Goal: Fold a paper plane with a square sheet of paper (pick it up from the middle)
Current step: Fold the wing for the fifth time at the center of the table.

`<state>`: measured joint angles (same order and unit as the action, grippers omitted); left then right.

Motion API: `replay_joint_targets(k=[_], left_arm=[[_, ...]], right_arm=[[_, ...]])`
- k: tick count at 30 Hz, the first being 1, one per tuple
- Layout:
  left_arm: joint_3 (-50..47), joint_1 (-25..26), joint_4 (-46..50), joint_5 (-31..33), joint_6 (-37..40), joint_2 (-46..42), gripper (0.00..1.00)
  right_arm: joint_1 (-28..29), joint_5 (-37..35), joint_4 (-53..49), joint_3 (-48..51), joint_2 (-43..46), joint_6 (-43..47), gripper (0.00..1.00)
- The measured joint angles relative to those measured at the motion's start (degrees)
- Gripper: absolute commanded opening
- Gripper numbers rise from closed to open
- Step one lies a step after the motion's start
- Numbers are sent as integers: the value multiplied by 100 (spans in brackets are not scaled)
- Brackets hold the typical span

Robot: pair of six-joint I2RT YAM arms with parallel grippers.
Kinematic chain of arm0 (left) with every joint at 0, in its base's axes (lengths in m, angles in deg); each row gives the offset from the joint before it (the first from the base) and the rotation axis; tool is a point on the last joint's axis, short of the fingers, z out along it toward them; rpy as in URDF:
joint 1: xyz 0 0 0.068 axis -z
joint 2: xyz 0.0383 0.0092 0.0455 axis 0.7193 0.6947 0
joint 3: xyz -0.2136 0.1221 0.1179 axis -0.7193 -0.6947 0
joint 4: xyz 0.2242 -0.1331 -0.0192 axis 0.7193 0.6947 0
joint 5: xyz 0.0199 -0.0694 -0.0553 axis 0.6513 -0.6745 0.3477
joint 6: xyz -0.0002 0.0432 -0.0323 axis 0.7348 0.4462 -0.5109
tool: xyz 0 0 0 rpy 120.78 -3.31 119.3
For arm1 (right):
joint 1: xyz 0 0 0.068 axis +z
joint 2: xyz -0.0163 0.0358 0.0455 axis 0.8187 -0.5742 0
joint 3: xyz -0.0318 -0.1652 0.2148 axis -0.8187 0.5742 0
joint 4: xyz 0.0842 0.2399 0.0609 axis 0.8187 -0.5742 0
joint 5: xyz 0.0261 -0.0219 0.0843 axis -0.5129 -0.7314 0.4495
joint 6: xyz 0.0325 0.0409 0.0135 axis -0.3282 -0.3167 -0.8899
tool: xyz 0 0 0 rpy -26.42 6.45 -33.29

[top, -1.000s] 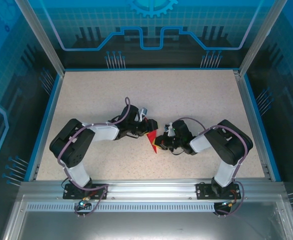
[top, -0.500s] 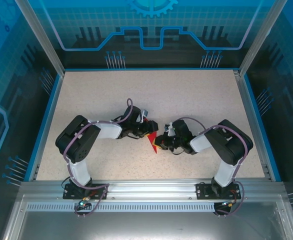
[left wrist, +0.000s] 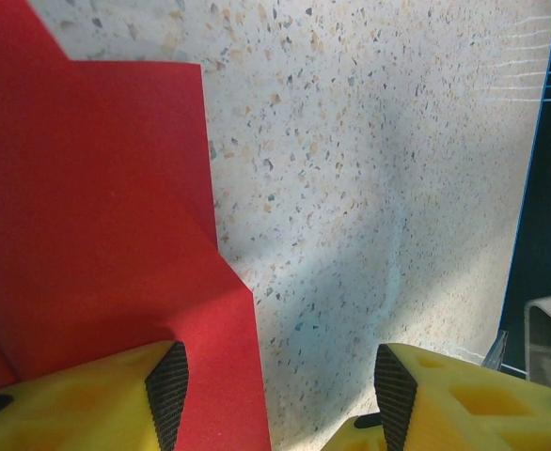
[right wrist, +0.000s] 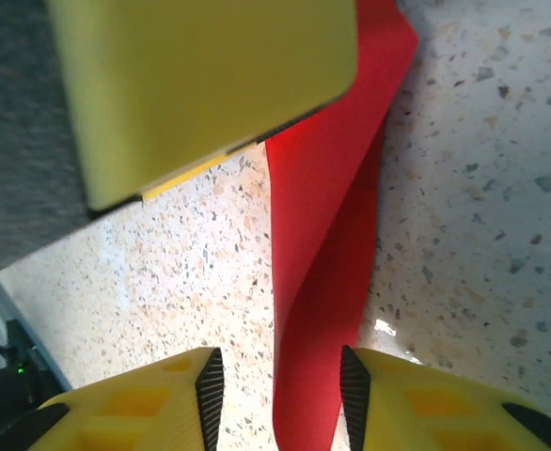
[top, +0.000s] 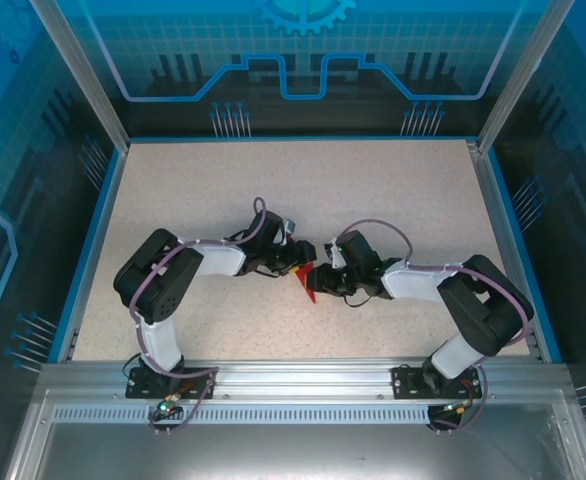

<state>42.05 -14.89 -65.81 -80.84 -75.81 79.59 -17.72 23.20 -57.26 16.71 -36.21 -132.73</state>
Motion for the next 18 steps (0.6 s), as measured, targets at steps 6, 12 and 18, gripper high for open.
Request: replay_joint_targets(k=[6,12,18], left_arm=[[9,0,20,0,0,0,59],[9,0,24,0,0,0,58],[9,0,24,0,2,0,58]], right_arm=[[168,-280,-446,-258,-179,273,41],[227,-391,-627,-345,-337,372,33],[129,-157,-229,-157,-352,153,34]])
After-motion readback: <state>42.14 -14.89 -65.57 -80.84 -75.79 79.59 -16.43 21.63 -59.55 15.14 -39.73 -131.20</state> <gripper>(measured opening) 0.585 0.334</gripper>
